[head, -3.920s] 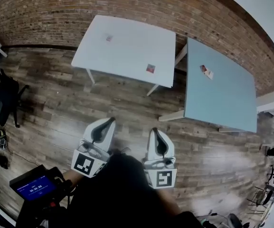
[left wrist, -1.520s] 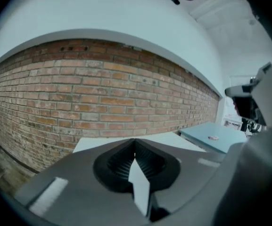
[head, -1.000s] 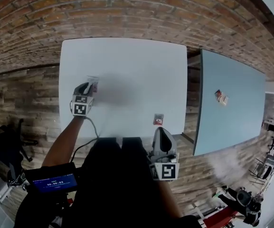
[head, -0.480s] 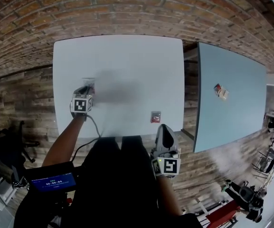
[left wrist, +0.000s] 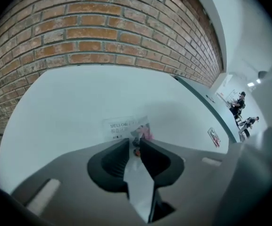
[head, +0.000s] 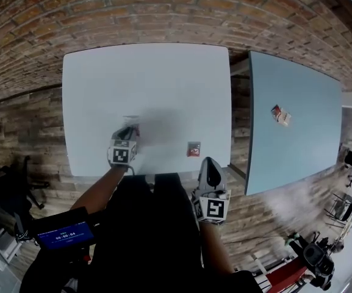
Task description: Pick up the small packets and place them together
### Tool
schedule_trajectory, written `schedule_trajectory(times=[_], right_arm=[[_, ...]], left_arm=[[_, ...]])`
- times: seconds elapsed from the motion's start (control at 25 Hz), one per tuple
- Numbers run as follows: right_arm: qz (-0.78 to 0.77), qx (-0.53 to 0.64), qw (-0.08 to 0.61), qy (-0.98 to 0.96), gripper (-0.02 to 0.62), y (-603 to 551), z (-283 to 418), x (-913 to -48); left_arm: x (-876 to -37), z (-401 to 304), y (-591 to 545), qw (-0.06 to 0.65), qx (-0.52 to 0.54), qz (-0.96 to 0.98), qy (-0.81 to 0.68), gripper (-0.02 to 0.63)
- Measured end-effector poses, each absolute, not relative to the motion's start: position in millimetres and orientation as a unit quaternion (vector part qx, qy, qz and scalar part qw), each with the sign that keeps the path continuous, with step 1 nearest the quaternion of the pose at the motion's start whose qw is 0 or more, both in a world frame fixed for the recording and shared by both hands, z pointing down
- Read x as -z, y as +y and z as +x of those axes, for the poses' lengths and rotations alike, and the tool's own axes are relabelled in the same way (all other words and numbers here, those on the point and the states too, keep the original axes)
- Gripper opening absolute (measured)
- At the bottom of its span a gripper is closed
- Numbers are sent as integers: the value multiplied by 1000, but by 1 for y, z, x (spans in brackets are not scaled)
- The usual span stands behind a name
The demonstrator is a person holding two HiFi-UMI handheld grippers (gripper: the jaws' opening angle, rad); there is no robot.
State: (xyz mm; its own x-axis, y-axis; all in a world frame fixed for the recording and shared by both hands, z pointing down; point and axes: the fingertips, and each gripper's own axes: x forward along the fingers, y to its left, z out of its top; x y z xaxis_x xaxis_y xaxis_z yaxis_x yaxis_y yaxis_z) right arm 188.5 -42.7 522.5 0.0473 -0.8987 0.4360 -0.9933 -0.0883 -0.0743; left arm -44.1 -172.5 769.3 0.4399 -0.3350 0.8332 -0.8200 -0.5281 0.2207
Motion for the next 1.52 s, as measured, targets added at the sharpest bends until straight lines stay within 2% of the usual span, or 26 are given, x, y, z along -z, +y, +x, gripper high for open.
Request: schedule_trajectory(times=[0.44,0.48,0.52,0.72,0.92,1.0,1.08,1.32,1.52], right_arm=[[701,-214,119,-670,3,-44,201,-539],[699,-215,122,-671,2,-43,201,-541],[697,-218,127,-671,3,-42,201,-545],[672,-264,187,-667,3,-34,201,-595],[636,-317,250,-657,3,-21,194,-670],[623,-339,278,-648,6,-13,192,-703],[608,-365,295,-640,58,-8,198,-731],[579,-397,341,-625,58,-9,210,-765],[555,-398,350,-641,58,-38,182,-765]], left_arm=[[-747,-39,-177,305,-370,799,-362,75],[-737,-37,-175,302,-359,807,-359,69],[-725,-35,-172,297,-345,816,-357,15],[-652,-26,-155,261,-267,858,-354,0],[-608,-28,-123,258,-215,877,-344,0],[-601,-36,-114,254,-210,877,-348,0],[-602,-40,-110,265,-210,870,-360,0],[-603,-53,-114,276,-208,855,-387,0],[-601,-72,-120,284,-196,840,-418,0]])
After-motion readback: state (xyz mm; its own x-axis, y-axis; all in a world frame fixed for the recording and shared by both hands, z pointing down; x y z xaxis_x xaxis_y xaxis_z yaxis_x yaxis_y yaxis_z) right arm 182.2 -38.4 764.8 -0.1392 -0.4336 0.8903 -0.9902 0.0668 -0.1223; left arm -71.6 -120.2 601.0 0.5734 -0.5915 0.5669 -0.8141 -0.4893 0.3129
